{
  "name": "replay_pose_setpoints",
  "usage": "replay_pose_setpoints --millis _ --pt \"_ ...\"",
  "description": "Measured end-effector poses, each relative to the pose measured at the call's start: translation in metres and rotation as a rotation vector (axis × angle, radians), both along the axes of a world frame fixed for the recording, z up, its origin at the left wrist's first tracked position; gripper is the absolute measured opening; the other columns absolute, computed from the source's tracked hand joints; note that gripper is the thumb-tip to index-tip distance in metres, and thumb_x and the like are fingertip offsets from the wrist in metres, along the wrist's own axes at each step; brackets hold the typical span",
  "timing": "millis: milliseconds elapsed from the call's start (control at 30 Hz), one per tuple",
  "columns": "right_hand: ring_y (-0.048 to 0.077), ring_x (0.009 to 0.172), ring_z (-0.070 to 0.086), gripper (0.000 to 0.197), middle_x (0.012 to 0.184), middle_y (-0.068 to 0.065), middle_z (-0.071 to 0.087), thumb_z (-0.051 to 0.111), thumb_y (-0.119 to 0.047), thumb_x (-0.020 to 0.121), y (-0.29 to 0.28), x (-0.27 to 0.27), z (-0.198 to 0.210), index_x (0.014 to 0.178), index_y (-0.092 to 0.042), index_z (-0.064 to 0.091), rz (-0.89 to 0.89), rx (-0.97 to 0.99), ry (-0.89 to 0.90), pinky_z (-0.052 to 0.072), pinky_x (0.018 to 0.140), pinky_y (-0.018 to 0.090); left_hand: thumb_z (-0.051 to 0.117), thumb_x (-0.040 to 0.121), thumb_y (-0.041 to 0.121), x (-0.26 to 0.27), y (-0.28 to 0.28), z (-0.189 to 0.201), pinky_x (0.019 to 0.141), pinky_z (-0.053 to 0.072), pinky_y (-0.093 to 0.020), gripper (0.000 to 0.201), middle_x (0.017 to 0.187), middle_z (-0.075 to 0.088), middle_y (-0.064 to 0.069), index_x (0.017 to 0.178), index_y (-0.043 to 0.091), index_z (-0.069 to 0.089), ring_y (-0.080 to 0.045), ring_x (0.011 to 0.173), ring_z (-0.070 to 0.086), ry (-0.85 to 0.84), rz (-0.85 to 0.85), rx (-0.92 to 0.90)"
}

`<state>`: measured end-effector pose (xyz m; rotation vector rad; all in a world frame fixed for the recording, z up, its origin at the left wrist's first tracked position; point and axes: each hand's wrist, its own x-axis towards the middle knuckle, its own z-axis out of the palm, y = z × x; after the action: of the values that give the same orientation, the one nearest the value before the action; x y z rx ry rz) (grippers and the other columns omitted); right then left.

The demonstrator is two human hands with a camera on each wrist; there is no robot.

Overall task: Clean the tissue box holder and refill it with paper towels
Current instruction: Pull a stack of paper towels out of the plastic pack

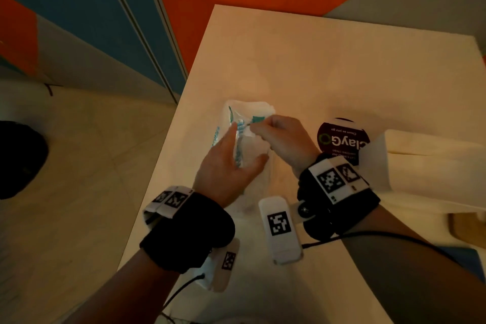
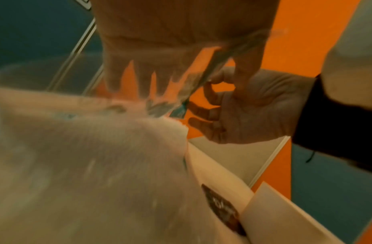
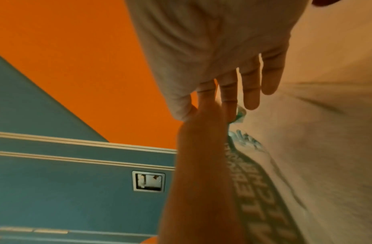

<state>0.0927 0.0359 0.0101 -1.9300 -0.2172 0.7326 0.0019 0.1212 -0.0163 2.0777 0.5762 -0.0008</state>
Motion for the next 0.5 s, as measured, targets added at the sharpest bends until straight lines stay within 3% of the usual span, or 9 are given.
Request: replay_pose_setpoints --millis 33,100,167,233,267,333,400,433,500 --pt "0.012 0.054 0.037 0.039 0.057 -0.001 0.038 0.06 -0.018 0.086 0.004 -0.001 0.002 0.053 -0.016 0.039 0.015 0.016 -0.002 0.032 0.055 0.025 0.063 0.077 0.042 -0.001 0.002 0.006 0.099 0.032 -0.019 0.083 0.143 0.041 0.002 0.143 0.024 0.016 -0.013 0.129 0.039 0.018 0.026 0.023" --pt "0.013 0.051 0.032 0.038 0.056 0.001 0.032 0.059 -0.019 0.088 0.012 -0.003 0.007 0.057 -0.012 0.037 0.06 0.053 -0.018 0.03 0.053 0.023 0.067 0.077 0.032 -0.003 0.011 0.01 0.097 0.046 -0.036 0.079 0.133 0.055 -0.007 0.141 0.027 0.021 -0.025 0.118 0.054 0.031 0.071 0.088" --pt "0.013 0.053 0.035 0.033 0.057 0.001 0.035 0.057 -0.024 0.09 0.015 -0.004 0.008 0.064 -0.008 0.045 0.097 0.09 -0.075 0.031 0.053 0.018 0.063 0.081 0.022 -0.004 0.022 0.01 0.081 0.054 -0.042 0.06 0.113 0.066 -0.014 0.135 0.026 0.036 -0.032 0.098 0.064 0.017 0.133 0.097" --pt "0.007 0.06 0.045 0.03 0.062 -0.003 0.045 0.056 -0.028 0.091 0.015 -0.004 0.006 0.075 -0.002 0.058 0.119 0.107 -0.176 0.034 0.059 0.016 0.06 0.084 0.016 -0.008 0.036 0.009 0.058 0.054 -0.032 0.048 0.092 0.07 -0.011 0.128 0.027 0.046 -0.026 0.078 0.067 0.008 0.206 0.001" --pt "0.0 0.062 0.048 0.026 0.065 -0.008 0.048 0.056 -0.027 0.091 0.014 -0.005 0.004 0.079 -0.004 0.06 0.122 0.107 -0.237 0.035 0.061 0.013 0.059 0.084 0.013 -0.011 0.043 0.008 0.054 0.051 -0.027 0.045 0.087 0.069 -0.009 0.126 0.026 0.048 -0.02 0.072 0.067 -0.004 0.239 -0.047" --pt "-0.008 0.068 0.05 0.012 0.074 -0.013 0.052 0.056 -0.022 0.091 0.009 -0.007 -0.002 0.083 -0.013 0.057 0.12 0.115 -0.332 0.036 0.063 0.007 0.059 0.083 0.006 -0.017 0.056 0.005 0.058 0.05 -0.022 0.043 0.081 0.067 -0.009 0.123 0.018 0.05 -0.006 0.06 0.065 -0.056 0.305 -0.153" --pt "0.001 0.084 0.05 0.007 0.095 -0.006 0.056 0.058 -0.015 0.089 0.004 -0.009 -0.014 0.095 -0.015 0.055 0.124 0.072 -0.391 0.037 0.068 0.003 0.059 0.082 0.001 -0.024 0.069 0.001 0.054 0.051 -0.017 0.039 0.074 0.065 -0.003 0.119 0.01 0.052 0.002 0.048 0.062 -0.105 0.388 -0.244" --pt "0.007 0.094 0.049 0.018 0.107 -0.001 0.054 0.059 -0.012 0.088 0.002 -0.008 -0.021 0.105 -0.015 0.054 0.138 0.015 -0.424 0.037 0.072 0.004 0.059 0.082 0.001 -0.027 0.073 -0.002 0.052 0.05 -0.018 0.036 0.072 0.065 -0.001 0.116 0.009 0.054 0.003 0.045 0.061 -0.116 0.418 -0.268" --pt "0.019 0.112 0.047 0.039 0.127 0.008 0.046 0.059 -0.007 0.087 0.002 0.001 -0.034 0.123 -0.014 0.046 0.198 -0.117 -0.465 0.038 0.087 0.018 0.058 0.083 0.002 -0.031 0.076 -0.004 0.054 0.05 -0.02 0.03 0.073 0.065 0.002 0.111 0.011 0.056 0.002 0.047 0.061 -0.137 0.423 -0.289"
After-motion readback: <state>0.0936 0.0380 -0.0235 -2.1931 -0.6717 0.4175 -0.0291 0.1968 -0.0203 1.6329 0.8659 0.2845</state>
